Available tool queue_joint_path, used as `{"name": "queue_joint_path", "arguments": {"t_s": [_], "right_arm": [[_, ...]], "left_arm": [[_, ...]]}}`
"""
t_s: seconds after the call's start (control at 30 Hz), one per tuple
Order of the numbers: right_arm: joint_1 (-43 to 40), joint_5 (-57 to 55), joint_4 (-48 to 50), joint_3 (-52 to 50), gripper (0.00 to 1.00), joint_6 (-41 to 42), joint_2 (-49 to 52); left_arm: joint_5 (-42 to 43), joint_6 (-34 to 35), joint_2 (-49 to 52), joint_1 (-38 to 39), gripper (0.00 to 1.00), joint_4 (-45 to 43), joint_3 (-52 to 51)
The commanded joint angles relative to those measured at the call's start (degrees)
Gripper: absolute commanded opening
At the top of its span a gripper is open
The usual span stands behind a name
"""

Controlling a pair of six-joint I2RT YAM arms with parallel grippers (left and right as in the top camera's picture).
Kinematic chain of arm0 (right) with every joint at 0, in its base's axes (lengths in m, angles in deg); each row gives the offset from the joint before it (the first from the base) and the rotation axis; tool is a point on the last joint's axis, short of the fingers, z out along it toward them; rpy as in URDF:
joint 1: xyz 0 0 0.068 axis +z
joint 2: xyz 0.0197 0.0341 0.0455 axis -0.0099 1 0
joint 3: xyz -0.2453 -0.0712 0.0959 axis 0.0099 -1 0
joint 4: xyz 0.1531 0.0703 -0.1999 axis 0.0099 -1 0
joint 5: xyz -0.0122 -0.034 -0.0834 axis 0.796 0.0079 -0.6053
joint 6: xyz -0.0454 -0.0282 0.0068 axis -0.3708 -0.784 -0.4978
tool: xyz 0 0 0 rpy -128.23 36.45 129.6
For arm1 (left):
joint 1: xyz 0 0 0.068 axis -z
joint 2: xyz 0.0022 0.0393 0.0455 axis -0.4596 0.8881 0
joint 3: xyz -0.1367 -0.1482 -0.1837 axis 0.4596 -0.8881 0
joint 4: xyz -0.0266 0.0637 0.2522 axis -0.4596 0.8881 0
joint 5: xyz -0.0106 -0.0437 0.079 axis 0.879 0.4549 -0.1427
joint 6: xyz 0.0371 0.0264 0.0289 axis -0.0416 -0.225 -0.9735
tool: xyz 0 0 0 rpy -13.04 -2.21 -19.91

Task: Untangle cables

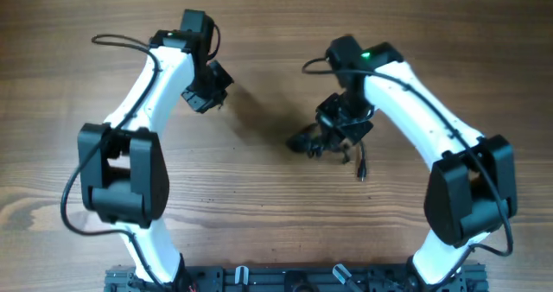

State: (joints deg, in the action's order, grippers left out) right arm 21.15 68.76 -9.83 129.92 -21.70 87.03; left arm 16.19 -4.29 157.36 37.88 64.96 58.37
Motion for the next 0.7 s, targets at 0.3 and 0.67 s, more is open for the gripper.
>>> {"name": "queue_joint_path", "arguments": {"t_s": [0.3, 0.67], "right_arm": [[-10.91, -12.55, 15.34, -0.35, 0.15, -0.44, 2.10], [-15.23, -12.52, 16.90, -0.35, 0.59, -12.28, 2.08]], "left_arm": [[-19.41, -0.28, -22.53, 18.86, 0.24, -7.15, 0.81], [-19.37, -0.31, -23.06, 23.76, 0.74, -7.32, 0.81]]}}
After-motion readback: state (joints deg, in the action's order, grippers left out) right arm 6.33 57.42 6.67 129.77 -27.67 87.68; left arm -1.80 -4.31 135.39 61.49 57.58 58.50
